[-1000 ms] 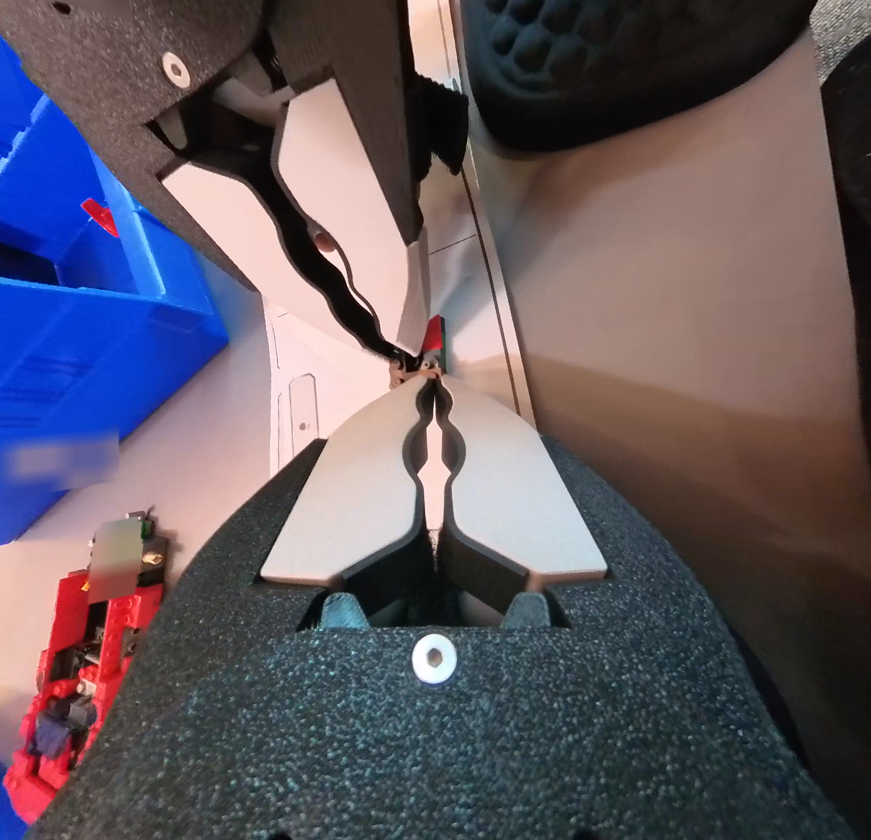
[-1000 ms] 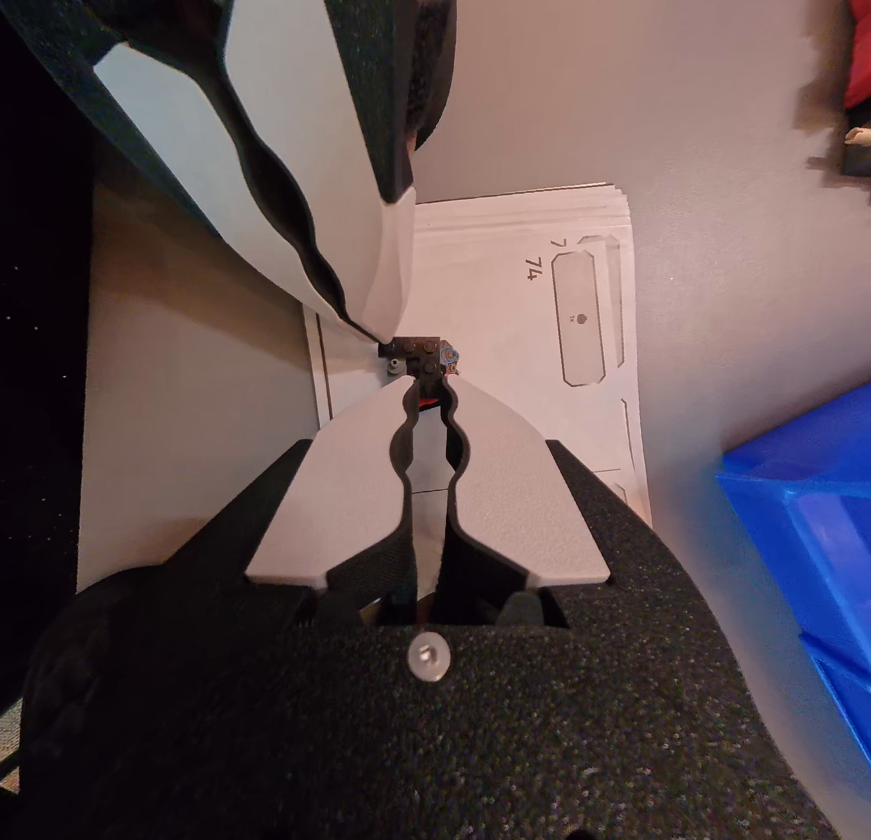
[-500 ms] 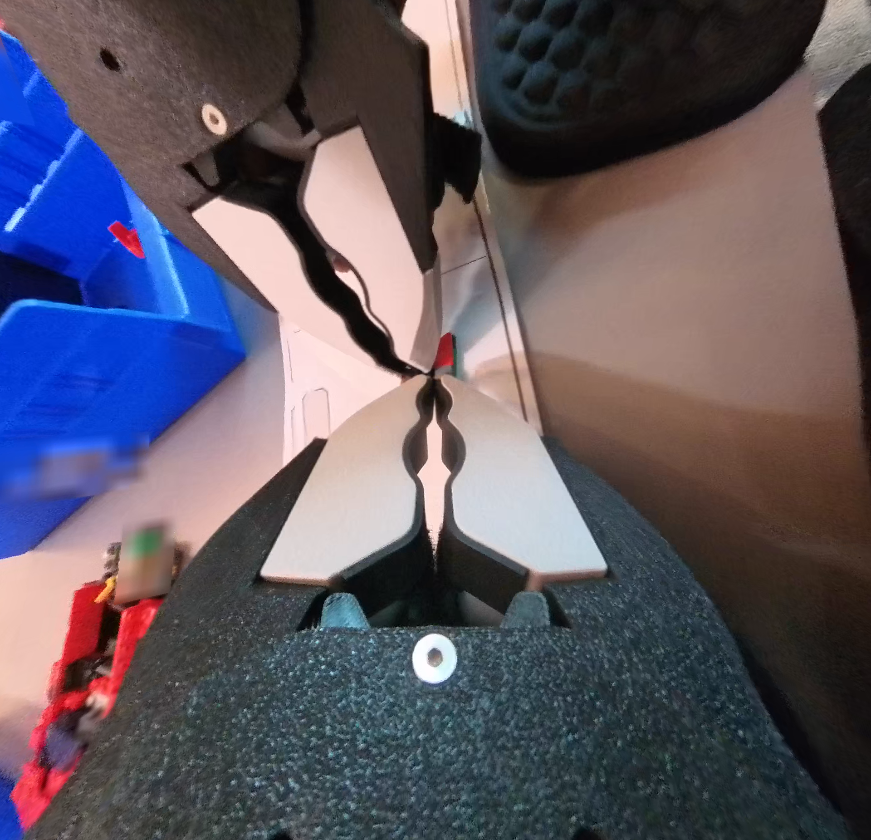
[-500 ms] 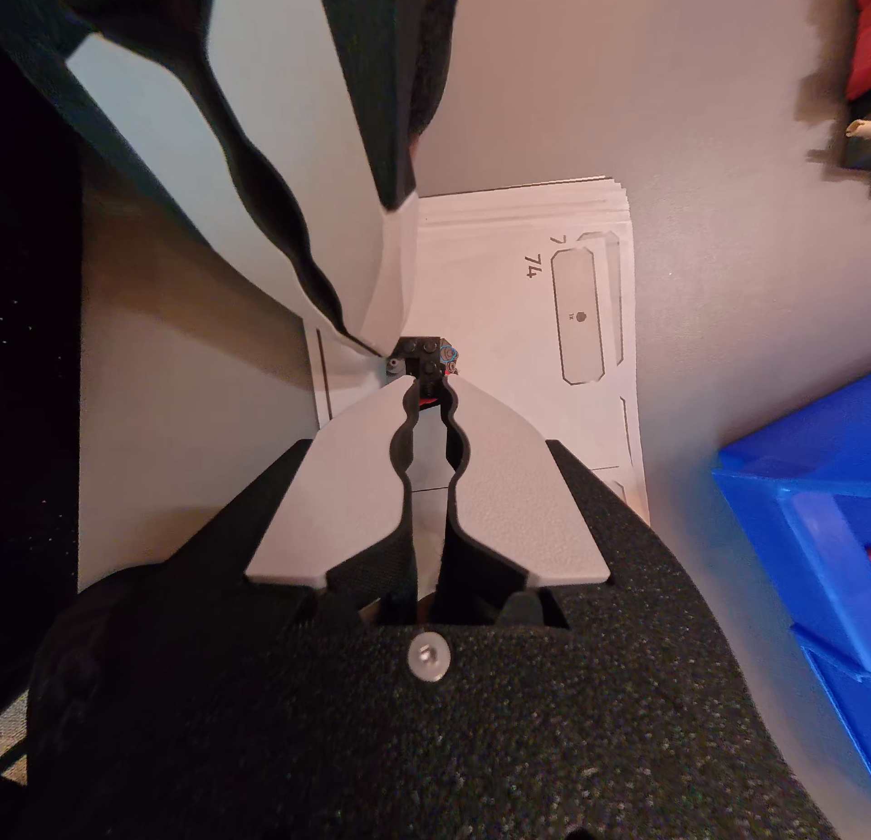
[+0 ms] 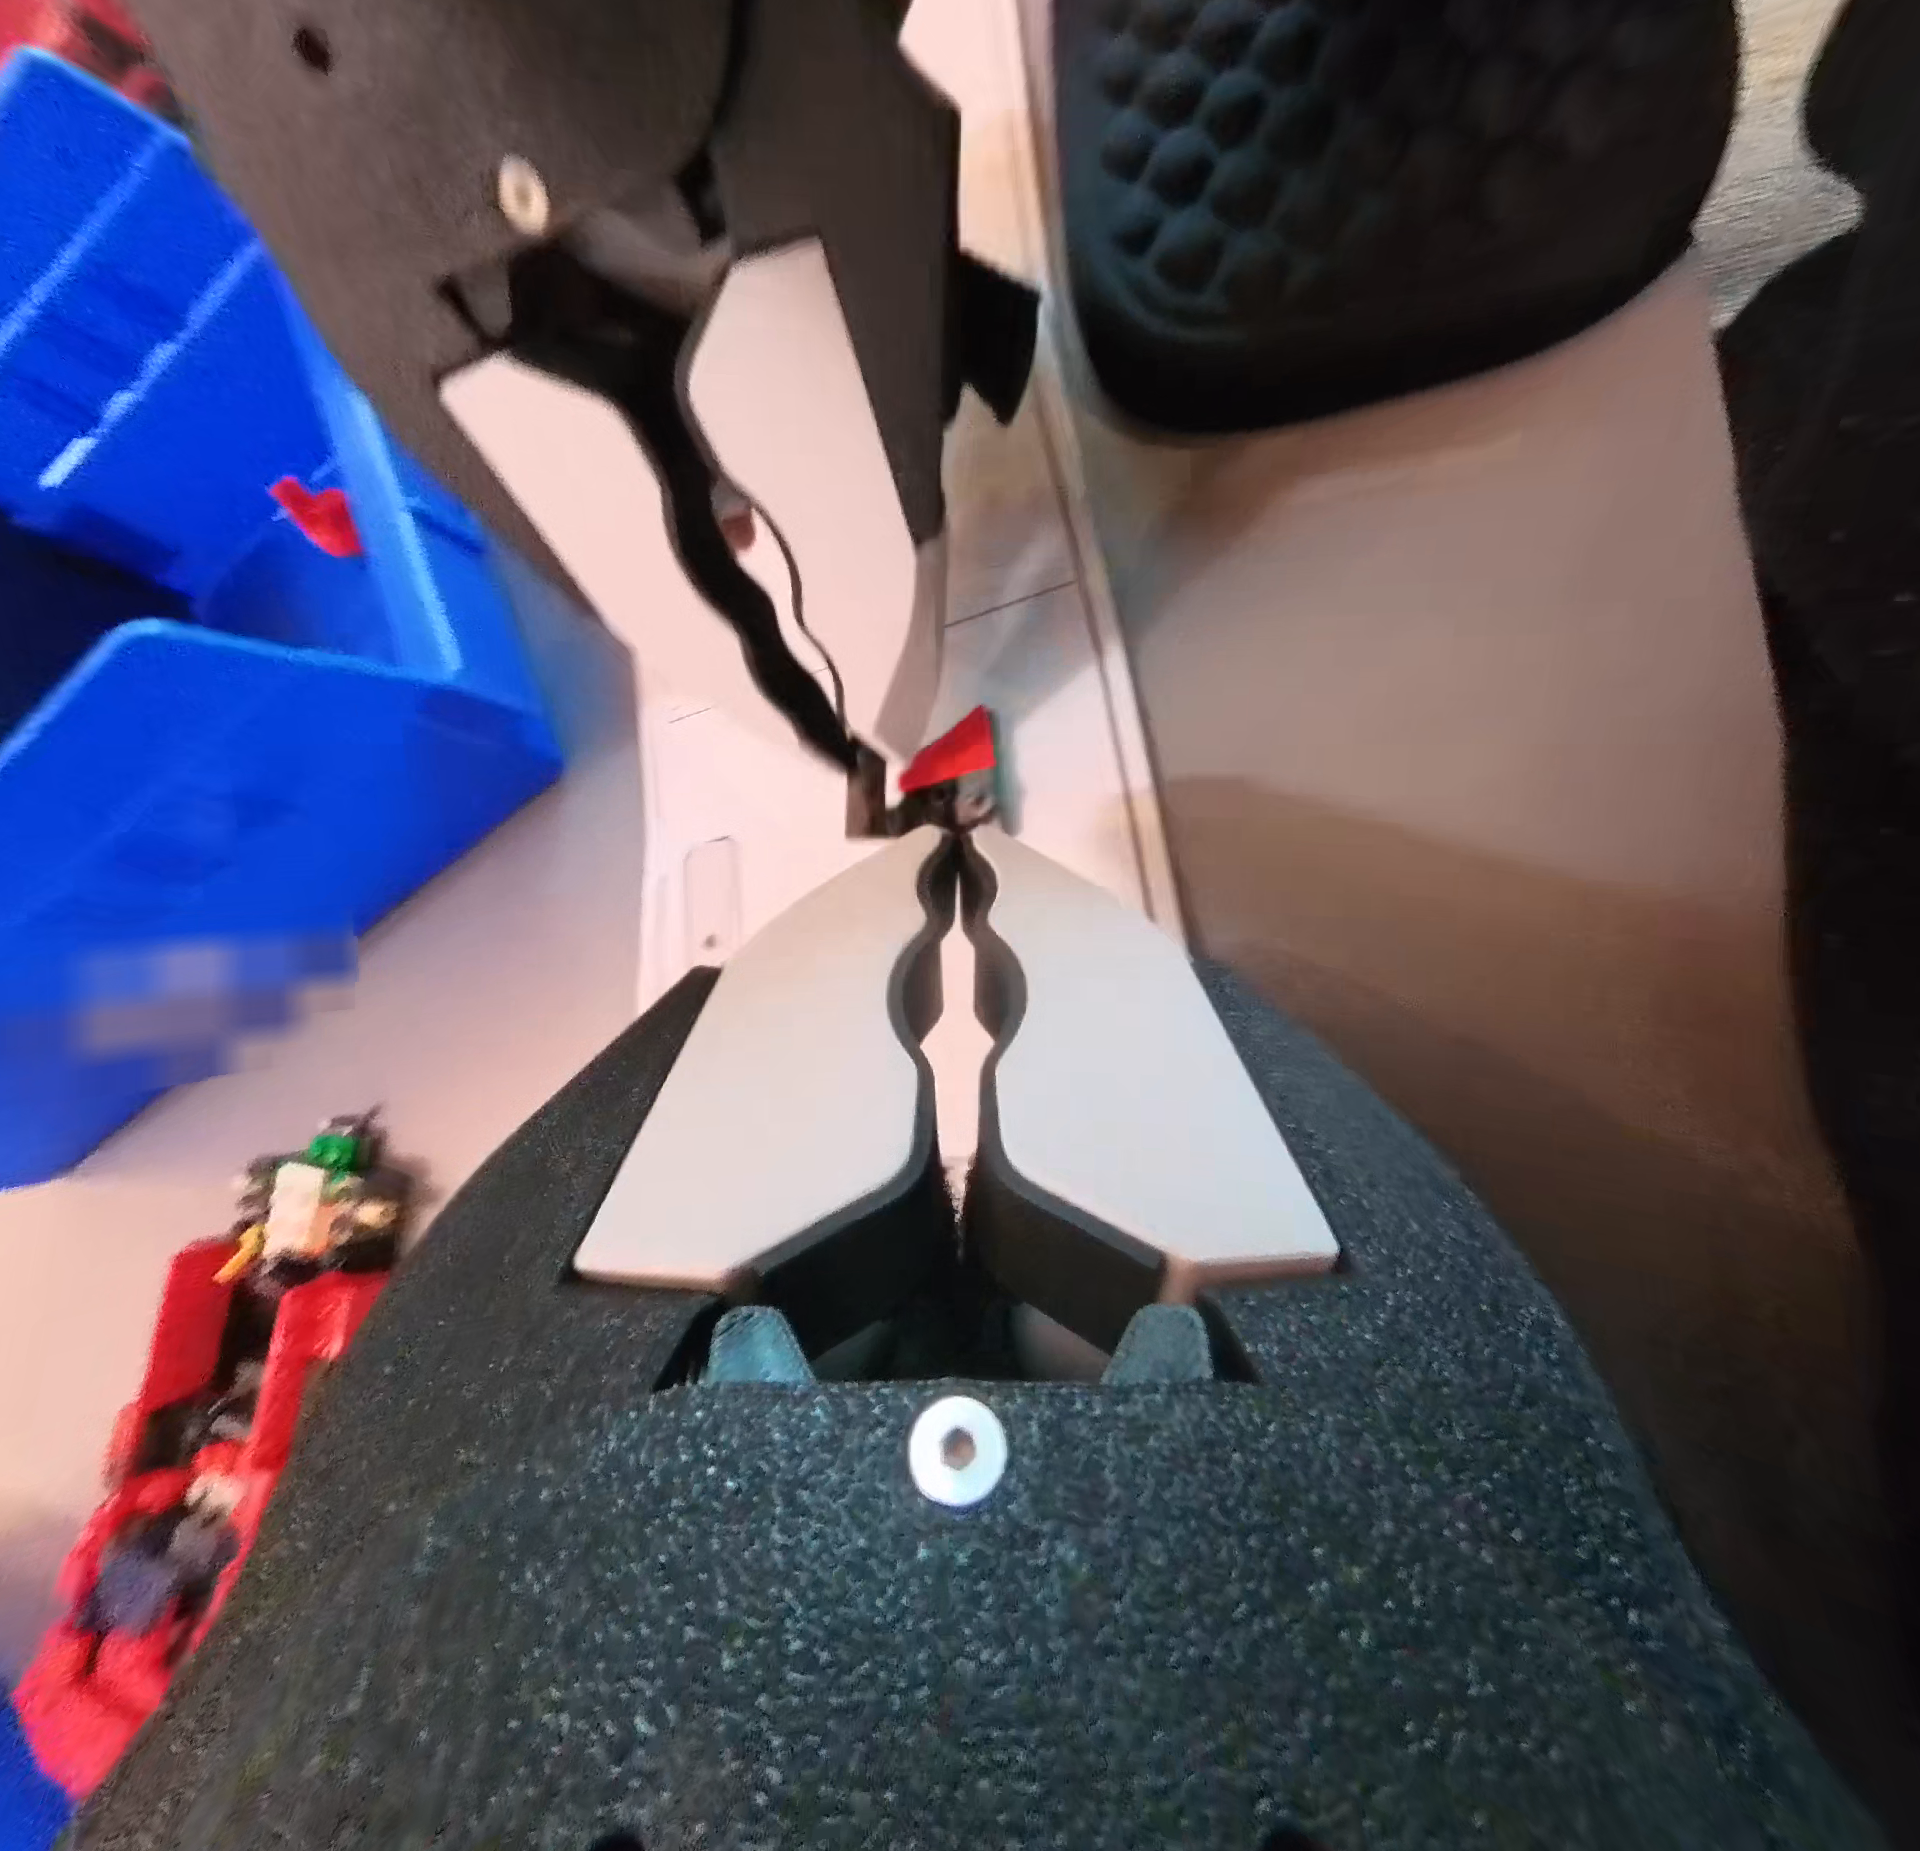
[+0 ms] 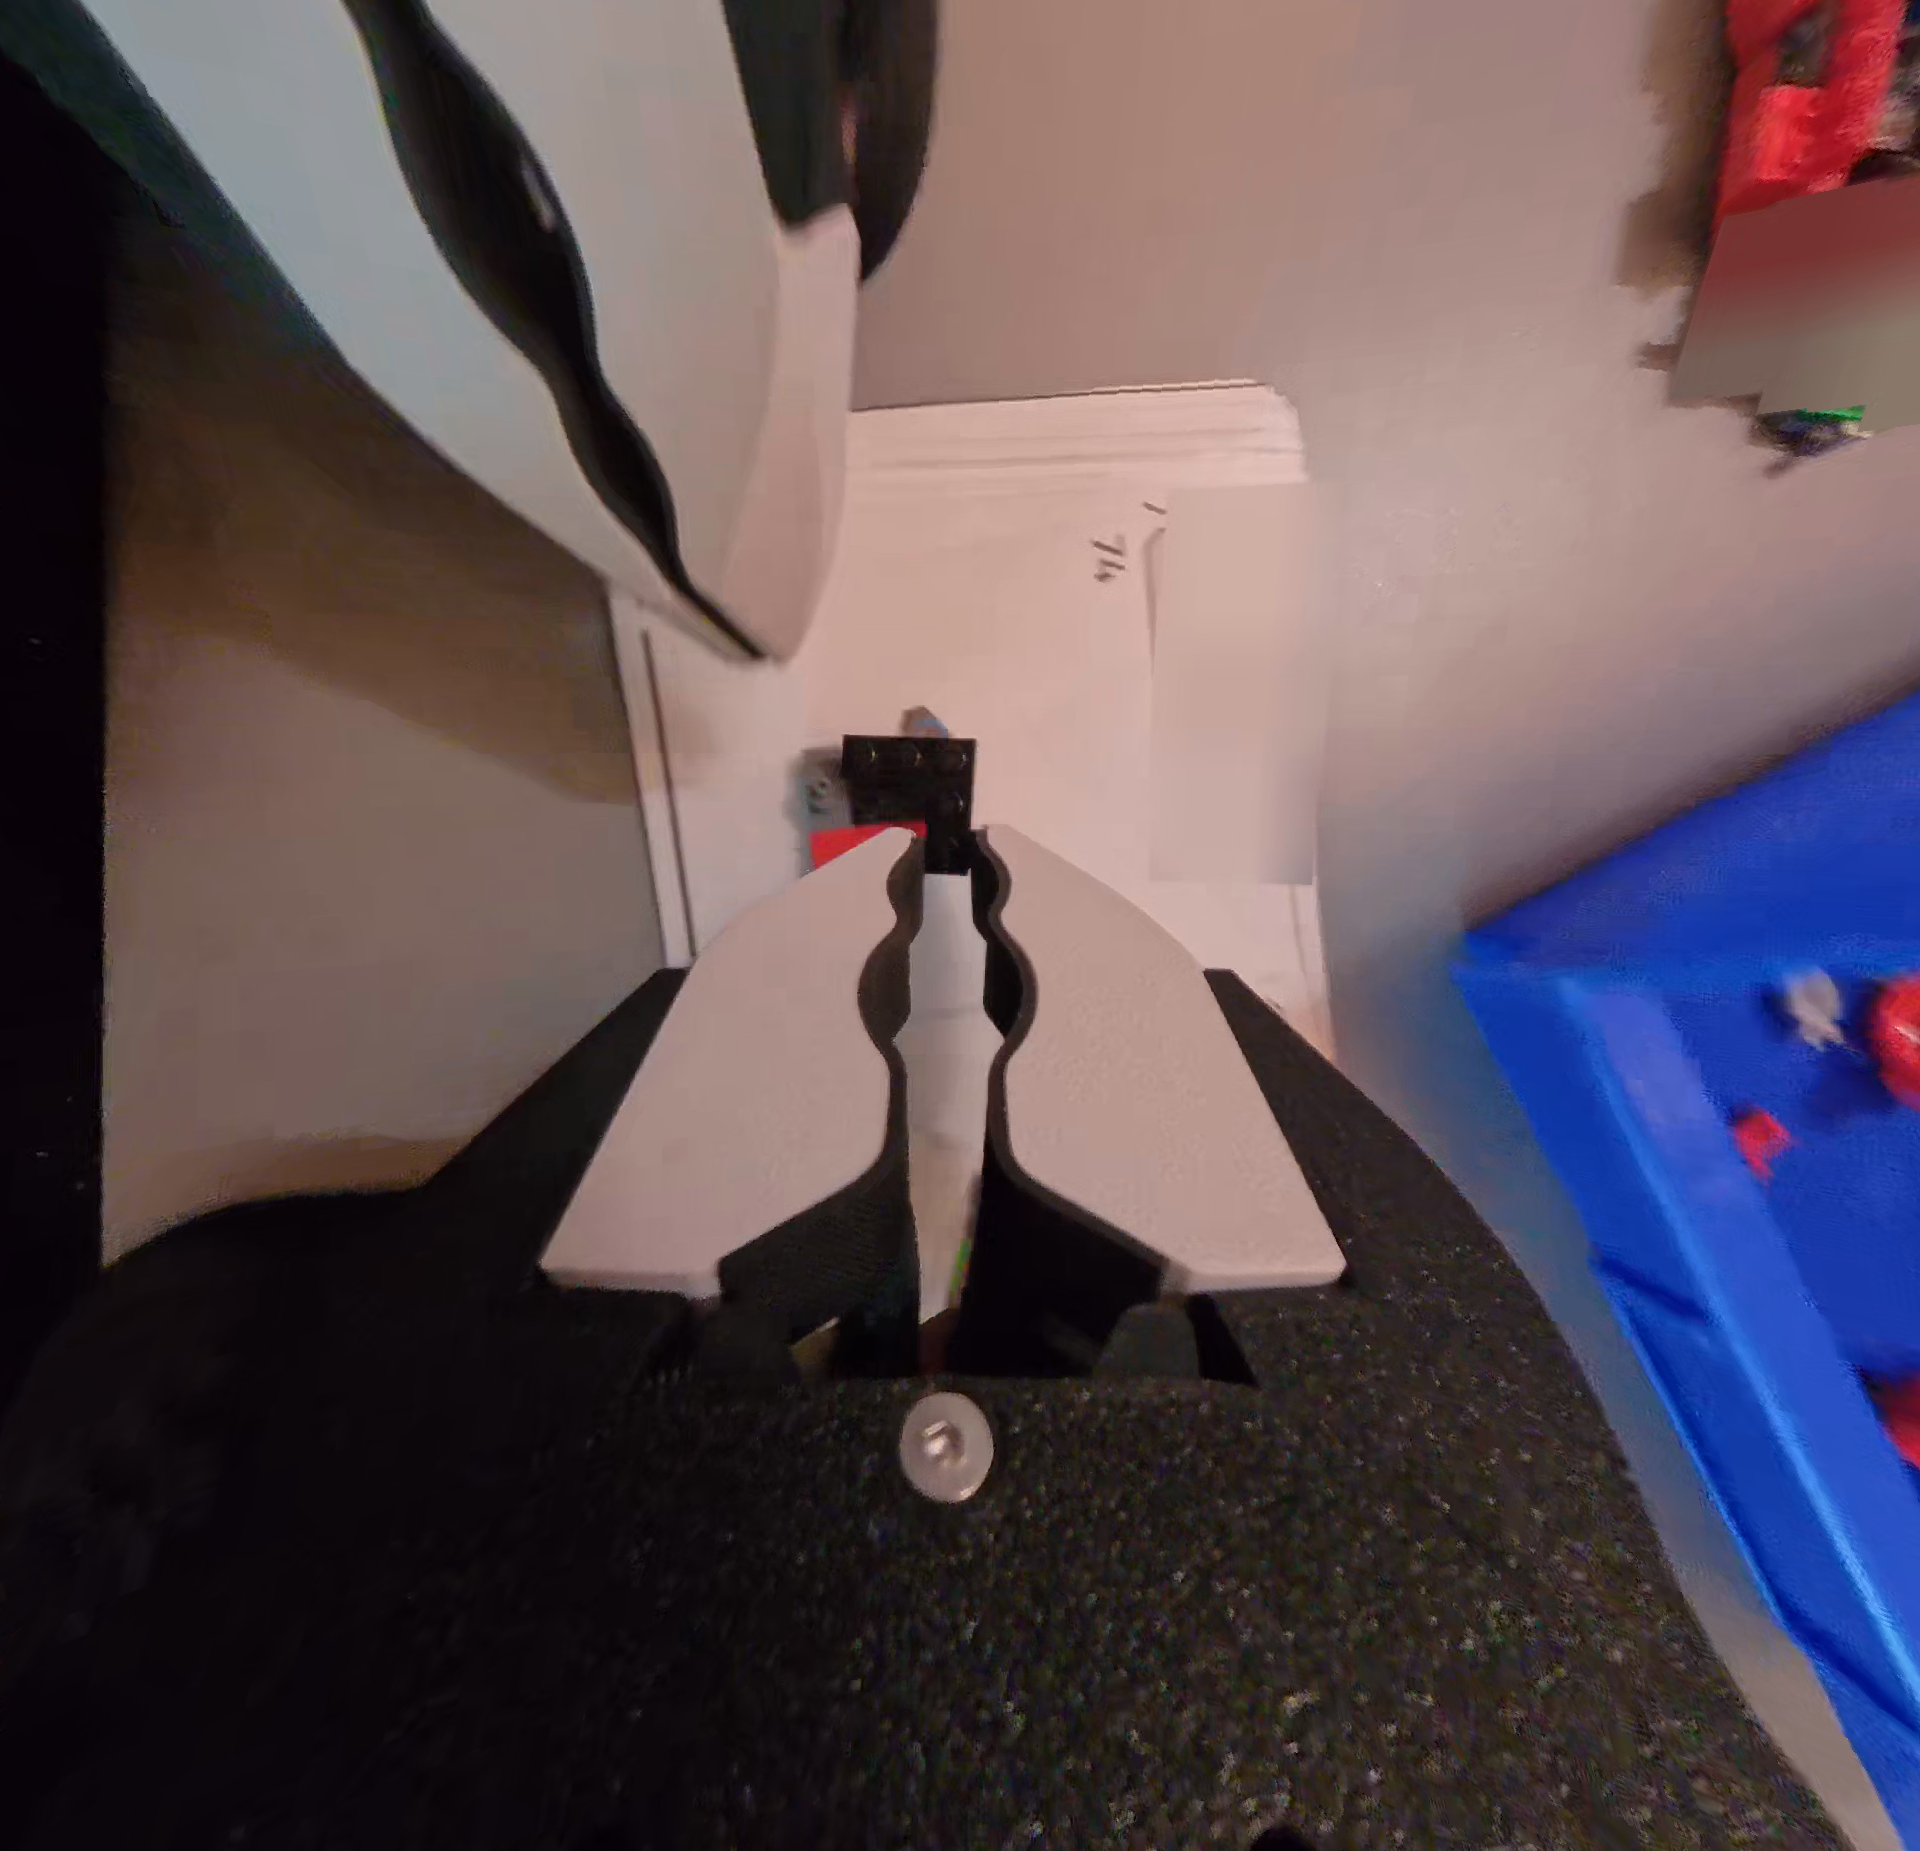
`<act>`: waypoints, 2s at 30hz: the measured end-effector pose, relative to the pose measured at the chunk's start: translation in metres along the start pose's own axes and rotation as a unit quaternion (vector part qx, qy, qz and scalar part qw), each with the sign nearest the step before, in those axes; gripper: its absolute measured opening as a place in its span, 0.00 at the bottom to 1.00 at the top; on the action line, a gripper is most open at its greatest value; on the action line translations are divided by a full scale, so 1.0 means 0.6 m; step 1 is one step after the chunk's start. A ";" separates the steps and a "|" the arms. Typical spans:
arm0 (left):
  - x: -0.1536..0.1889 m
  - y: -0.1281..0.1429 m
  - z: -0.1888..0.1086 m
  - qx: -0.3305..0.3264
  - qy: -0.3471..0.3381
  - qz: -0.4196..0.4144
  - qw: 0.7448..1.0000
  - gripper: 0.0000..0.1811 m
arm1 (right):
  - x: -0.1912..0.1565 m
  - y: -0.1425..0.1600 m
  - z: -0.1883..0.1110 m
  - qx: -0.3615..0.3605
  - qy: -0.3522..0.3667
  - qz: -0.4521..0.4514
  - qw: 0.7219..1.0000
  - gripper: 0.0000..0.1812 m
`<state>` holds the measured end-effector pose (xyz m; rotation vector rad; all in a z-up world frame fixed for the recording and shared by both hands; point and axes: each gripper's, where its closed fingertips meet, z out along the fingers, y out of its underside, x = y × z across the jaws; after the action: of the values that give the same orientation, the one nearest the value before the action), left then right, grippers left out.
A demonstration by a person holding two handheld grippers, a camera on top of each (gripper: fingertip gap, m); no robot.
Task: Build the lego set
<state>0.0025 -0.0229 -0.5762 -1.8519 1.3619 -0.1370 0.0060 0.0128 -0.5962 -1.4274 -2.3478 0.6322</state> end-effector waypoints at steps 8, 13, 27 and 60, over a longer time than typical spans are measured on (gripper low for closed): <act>-0.018 0.032 0.003 -0.025 -0.030 -0.014 0.999 0.00 | 0.066 0.053 -0.160 0.043 0.137 0.093 0.985 0.05; -0.008 0.030 0.020 -0.028 -0.012 -0.019 0.999 0.02 | 0.053 0.091 -0.192 0.037 0.182 0.127 0.974 0.05; -0.004 0.035 0.034 -0.038 0.002 -0.027 0.999 0.09 | -0.009 0.121 -0.124 0.015 0.113 0.155 0.981 0.05; -0.006 0.007 0.017 0.043 0.033 -0.046 0.997 0.23 | -0.039 0.071 -0.085 0.007 0.029 0.085 0.996 0.05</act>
<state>0.0029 -0.0147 -0.5845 -1.8532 1.2956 -0.3015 0.0733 0.0197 -0.5761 -1.6292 -2.1897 0.6417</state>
